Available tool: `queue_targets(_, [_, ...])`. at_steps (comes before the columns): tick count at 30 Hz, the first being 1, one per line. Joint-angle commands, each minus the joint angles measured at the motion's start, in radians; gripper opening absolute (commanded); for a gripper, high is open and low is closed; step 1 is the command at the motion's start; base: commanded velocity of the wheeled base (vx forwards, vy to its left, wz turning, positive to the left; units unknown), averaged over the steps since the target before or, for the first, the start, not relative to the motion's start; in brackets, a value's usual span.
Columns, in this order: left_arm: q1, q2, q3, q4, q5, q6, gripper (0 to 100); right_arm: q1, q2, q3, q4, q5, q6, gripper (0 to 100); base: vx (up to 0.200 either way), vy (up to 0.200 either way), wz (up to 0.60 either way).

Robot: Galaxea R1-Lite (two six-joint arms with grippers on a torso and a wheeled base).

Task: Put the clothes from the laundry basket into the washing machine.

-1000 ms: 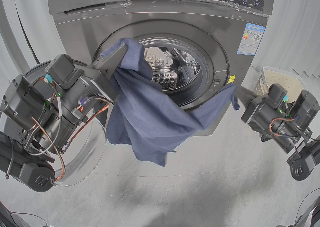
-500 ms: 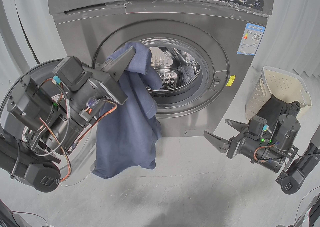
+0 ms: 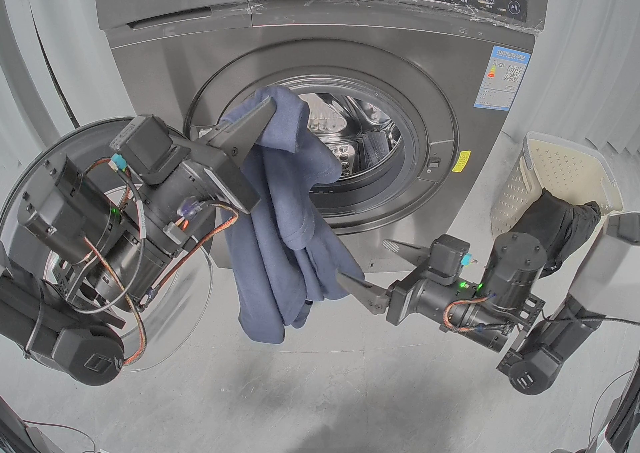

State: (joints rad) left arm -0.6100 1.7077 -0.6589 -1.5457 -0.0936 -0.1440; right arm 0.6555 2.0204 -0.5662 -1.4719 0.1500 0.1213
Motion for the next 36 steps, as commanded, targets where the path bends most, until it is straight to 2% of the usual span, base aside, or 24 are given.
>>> queue_targets(1, [-0.010,0.003,-0.008,-0.001,-0.001,0.000,0,0.039,0.112,-0.044,-0.010,0.000,0.001,100,0.000,0.000,0.00])
queue_targets(7, [-0.011,0.000,-0.019,-0.001,-0.001,0.001,0,0.049,0.193,-0.130,-0.011,0.006,0.008,100,0.000,0.000,0.00])
queue_targets(14, [-0.014,-0.003,-0.021,-0.001,-0.001,0.000,0,0.096,0.277,-0.227,-0.005,0.002,0.006,100,0.000,0.000,0.00])
queue_targets(19, [-0.016,-0.006,-0.019,-0.001,0.000,0.014,0,0.096,0.334,-0.296,0.001,-0.007,0.008,100,0.000,0.000,0.00])
queue_targets(22, [-0.016,-0.006,-0.019,-0.001,0.000,0.014,0,0.095,0.345,-0.311,0.002,-0.012,0.008,100,0.000,0.000,0.00])
queue_targets(28, [-0.016,-0.013,-0.019,-0.001,0.000,0.014,0,0.049,0.437,-0.437,0.012,-0.024,0.006,100,0.000,0.000,0.00])
queue_targets(36, [-0.017,-0.014,-0.019,-0.001,0.000,0.014,0,0.030,0.492,-0.521,0.021,-0.024,0.005,100,0.000,0.000,0.00])
